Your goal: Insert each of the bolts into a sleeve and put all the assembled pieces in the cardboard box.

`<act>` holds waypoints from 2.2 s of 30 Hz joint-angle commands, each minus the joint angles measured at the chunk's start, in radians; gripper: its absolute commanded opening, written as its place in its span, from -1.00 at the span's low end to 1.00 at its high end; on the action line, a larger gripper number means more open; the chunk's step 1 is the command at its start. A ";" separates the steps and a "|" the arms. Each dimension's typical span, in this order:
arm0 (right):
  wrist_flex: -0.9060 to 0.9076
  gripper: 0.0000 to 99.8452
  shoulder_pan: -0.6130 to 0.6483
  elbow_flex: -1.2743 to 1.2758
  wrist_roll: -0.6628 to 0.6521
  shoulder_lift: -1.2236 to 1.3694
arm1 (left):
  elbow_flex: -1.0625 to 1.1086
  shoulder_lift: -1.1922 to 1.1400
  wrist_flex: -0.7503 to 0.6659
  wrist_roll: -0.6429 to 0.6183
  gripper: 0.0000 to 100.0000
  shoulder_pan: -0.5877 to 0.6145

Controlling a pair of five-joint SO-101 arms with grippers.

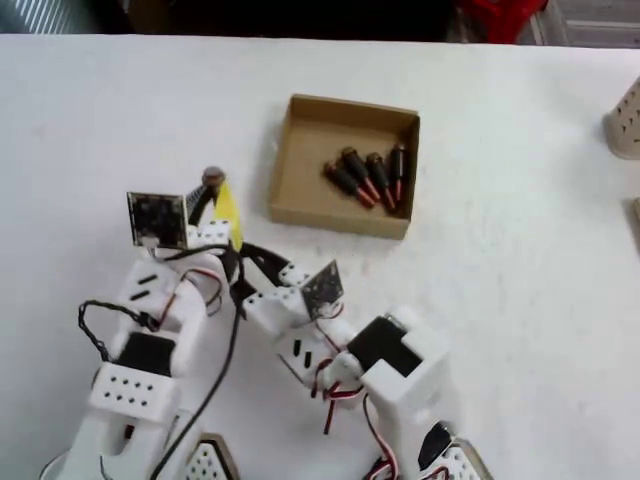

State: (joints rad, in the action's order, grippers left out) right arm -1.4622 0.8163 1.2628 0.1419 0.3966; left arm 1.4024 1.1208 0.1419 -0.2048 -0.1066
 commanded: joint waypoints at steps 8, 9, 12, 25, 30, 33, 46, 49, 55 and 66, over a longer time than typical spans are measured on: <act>-0.021 -0.97 0.008 -0.026 -0.014 -0.004 | -0.044 0.027 0.046 -0.014 -0.96 -0.051; -0.021 -0.97 0.008 -0.026 -0.014 -0.004 | -0.044 0.027 0.049 -0.014 -0.96 -0.058; -0.021 -0.97 0.008 -0.025 -0.014 -0.004 | -0.044 0.027 0.049 -0.014 -0.96 -0.058; -0.022 -0.97 0.016 -0.006 -0.014 -0.005 | -0.003 0.022 0.055 -0.008 -0.96 -0.048; -0.019 -0.97 0.035 0.029 -0.014 -0.039 | -0.003 0.027 0.155 0.058 -0.96 -0.048; -0.019 -0.97 0.042 0.054 -0.014 -0.064 | -0.038 0.027 0.244 0.080 -0.96 -0.045; 0.031 -0.97 0.036 0.055 -0.014 -0.076 | -0.012 0.027 0.308 0.115 -0.94 -0.045; 0.030 -0.97 0.036 0.055 -0.014 -0.076 | 0.003 0.027 0.336 0.115 -0.78 -0.044; 0.038 -0.97 -0.001 0.055 -0.006 -0.124 | 0.021 0.027 0.400 0.110 -0.61 -0.044; 0.039 -0.97 -0.004 0.055 -0.006 -0.127 | 0.015 0.028 0.396 0.104 -0.33 -0.050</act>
State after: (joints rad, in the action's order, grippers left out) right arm -1.4254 0.8332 1.3241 0.1389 0.3383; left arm 1.4331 1.1362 0.5317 -0.0944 -0.1481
